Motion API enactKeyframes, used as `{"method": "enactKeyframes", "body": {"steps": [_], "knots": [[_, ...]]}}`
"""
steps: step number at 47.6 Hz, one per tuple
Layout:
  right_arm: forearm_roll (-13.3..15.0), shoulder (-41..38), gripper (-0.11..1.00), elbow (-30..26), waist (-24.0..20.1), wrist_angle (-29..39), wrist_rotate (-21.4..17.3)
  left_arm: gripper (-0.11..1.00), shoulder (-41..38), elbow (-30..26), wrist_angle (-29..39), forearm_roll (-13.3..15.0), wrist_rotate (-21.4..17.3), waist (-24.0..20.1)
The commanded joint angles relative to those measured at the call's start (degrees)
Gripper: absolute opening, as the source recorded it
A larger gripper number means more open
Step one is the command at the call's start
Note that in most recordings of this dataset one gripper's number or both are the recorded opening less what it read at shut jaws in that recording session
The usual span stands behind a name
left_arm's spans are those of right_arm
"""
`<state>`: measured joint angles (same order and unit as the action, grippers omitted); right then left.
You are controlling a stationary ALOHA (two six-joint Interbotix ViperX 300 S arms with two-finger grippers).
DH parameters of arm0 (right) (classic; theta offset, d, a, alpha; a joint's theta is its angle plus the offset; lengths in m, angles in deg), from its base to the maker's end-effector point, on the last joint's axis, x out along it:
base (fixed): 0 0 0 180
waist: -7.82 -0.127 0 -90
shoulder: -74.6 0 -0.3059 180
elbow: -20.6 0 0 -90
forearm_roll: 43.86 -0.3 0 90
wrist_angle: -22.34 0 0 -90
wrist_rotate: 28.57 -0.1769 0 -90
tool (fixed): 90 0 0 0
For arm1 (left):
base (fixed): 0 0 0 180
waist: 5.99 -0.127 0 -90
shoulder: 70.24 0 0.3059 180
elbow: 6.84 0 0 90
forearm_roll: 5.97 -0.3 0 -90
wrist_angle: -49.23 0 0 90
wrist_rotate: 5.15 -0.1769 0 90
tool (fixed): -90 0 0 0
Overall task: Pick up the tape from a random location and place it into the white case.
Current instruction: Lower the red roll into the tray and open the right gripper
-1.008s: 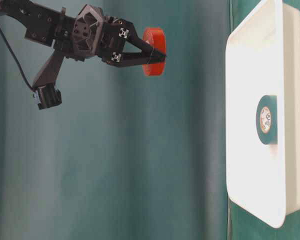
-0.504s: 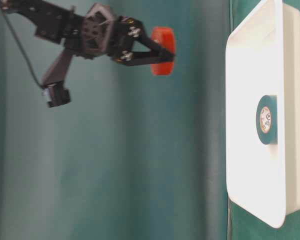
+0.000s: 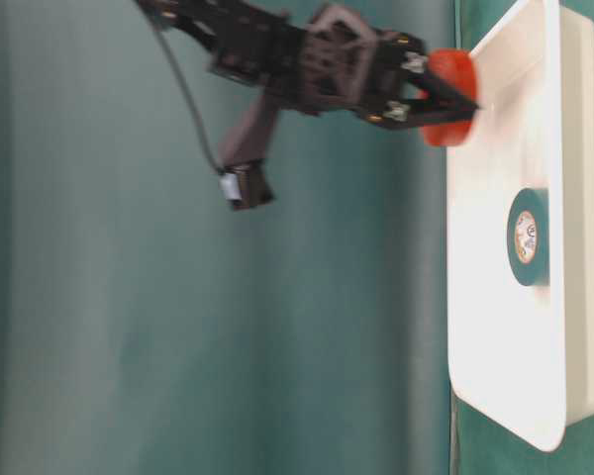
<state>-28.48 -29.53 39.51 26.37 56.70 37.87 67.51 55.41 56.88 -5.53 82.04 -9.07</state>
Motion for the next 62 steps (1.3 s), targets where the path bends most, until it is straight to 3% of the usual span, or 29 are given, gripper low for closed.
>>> {"method": "enactKeyframes", "body": {"steps": [1, 18, 43, 45, 54, 57, 62], "knots": [[-0.1, -0.5, 0.31, -0.4, 0.1, -2.6, -0.3, 0.90, -0.4, -0.6, -0.5, 0.1, 0.1, -0.2], [-0.1, -5.9, 0.31, -0.4, 0.1, -6.4, -0.4, 0.90, -0.4, -0.5, -0.5, 0.1, 0.1, -0.2], [-0.7, -6.0, 0.31, -0.5, 0.0, -6.7, -0.4, 0.90, -0.4, -0.5, -0.5, 0.0, 0.1, -0.2], [-0.7, -6.0, 0.36, -0.6, 0.1, -6.5, -0.4, 0.90, -0.4, -0.5, -0.5, 0.0, 0.1, -0.2], [-0.5, -5.7, 0.87, -0.6, 0.1, -5.4, -0.4, 0.90, -0.4, -0.5, -0.5, 0.0, 0.1, -0.2], [-0.5, -5.3, 0.93, -0.8, 0.1, -4.7, -0.4, 0.90, -0.4, -0.5, -0.5, 0.1, 0.1, -0.2], [-0.5, -3.9, 0.90, -1.0, 0.1, -3.5, -0.4, 0.90, -0.4, -0.5, -0.5, 0.1, 0.1, -0.2]]}}
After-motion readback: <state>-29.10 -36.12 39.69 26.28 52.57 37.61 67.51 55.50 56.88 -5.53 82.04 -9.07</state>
